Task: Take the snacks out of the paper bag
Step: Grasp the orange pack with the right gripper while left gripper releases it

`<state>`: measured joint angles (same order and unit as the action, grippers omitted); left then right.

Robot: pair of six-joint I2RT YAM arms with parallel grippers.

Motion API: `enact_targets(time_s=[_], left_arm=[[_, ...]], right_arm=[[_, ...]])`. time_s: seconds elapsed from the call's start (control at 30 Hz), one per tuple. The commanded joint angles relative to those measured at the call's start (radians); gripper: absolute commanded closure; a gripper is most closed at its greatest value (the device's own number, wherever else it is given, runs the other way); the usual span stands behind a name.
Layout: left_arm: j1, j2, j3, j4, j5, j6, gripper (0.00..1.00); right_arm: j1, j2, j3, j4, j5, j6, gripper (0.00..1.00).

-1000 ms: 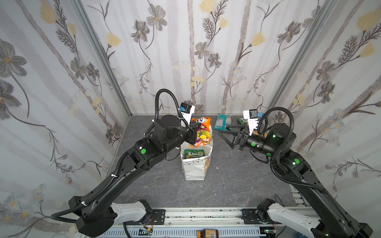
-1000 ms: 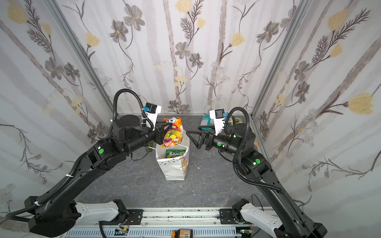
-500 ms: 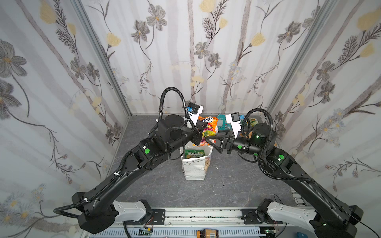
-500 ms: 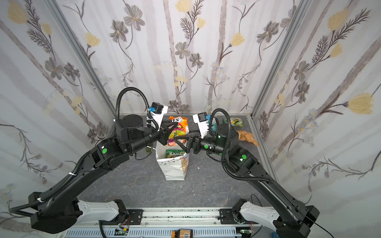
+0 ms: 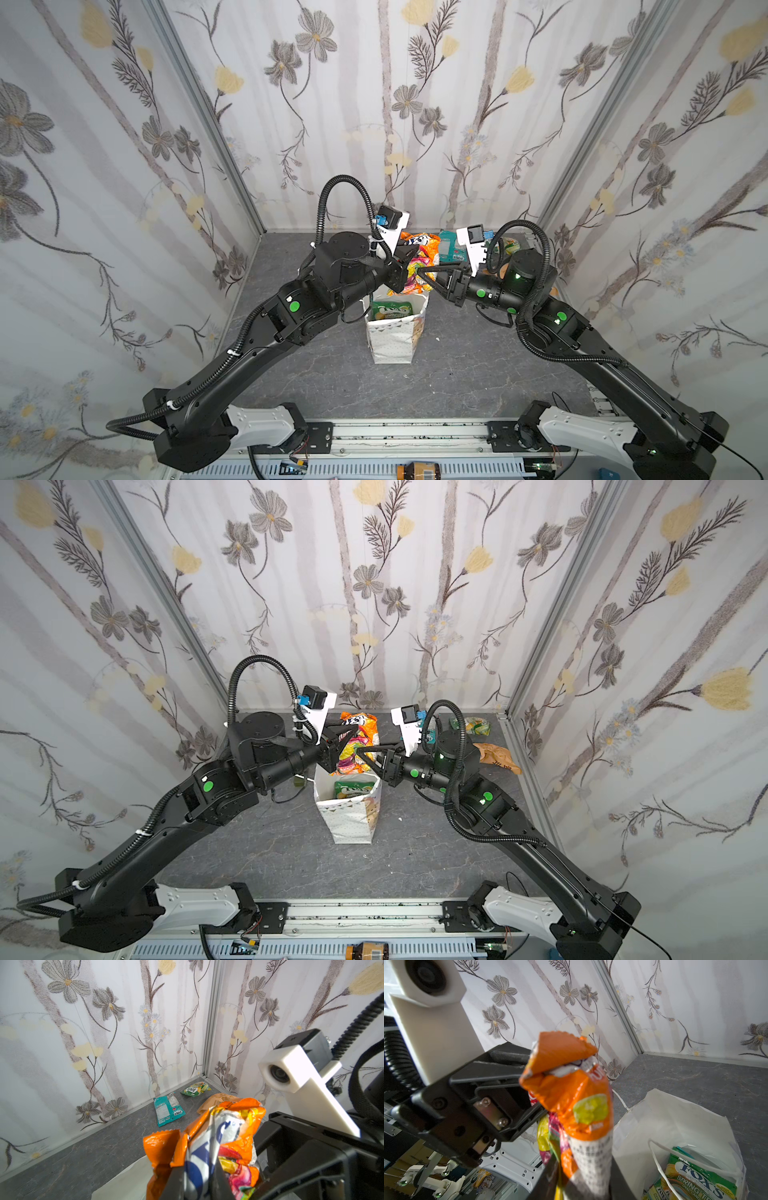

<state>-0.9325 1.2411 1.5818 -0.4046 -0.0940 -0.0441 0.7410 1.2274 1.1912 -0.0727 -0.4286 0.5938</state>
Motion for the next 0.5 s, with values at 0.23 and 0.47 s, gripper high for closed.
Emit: enact_targets(time_s=[0.23,0.47], left_arm=[[0.0,-0.033,-0.028,0.081,-0.014,0.021,0.5],[-0.007,-0.07,-0.047,0.083,0.031,0.039,0.24]], right_arm=[[-0.001,-0.029,-0.003,0.126,0.01,-0.006,1.0],[-0.038,-0.031,0.025,0.131,0.013,0.004,1.0]])
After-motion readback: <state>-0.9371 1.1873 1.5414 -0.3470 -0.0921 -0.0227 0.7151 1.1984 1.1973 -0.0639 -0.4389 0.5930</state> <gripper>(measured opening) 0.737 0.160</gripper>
